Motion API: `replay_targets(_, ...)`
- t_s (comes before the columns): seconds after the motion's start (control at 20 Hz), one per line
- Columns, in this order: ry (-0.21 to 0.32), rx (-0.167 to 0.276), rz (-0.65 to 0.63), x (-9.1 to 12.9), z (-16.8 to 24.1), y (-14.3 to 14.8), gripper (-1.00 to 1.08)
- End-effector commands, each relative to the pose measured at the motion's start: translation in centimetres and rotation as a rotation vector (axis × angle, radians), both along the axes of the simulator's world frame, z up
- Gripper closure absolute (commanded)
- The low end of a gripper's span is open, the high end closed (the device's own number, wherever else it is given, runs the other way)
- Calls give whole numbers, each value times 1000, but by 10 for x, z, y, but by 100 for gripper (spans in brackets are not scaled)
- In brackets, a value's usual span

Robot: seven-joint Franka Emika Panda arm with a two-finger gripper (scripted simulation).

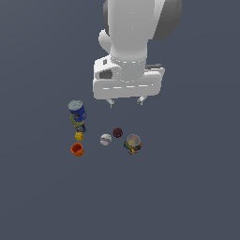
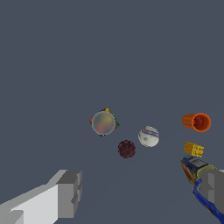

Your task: Pick up a designated object from a clutter of objects.

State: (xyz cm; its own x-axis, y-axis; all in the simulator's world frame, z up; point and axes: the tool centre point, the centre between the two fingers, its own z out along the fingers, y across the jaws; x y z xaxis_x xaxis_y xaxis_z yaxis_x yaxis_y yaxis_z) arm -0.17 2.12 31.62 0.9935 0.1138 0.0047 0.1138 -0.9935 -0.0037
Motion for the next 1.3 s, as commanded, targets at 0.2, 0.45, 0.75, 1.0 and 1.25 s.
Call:
replay_targets(0.2, 3, -15, 102, 10, -41, 6, -92)
replay_targets(0.45, 5, -24, 229, 17, -89, 14, -92)
replay_targets(0.75, 6, -22, 394, 19, -151, 28, -92)
replay_targets(1.0, 5, -14, 488, 16, -185, 38, -92)
replay_targets(1.25, 4, -7, 541, 13, -204, 44, -92)
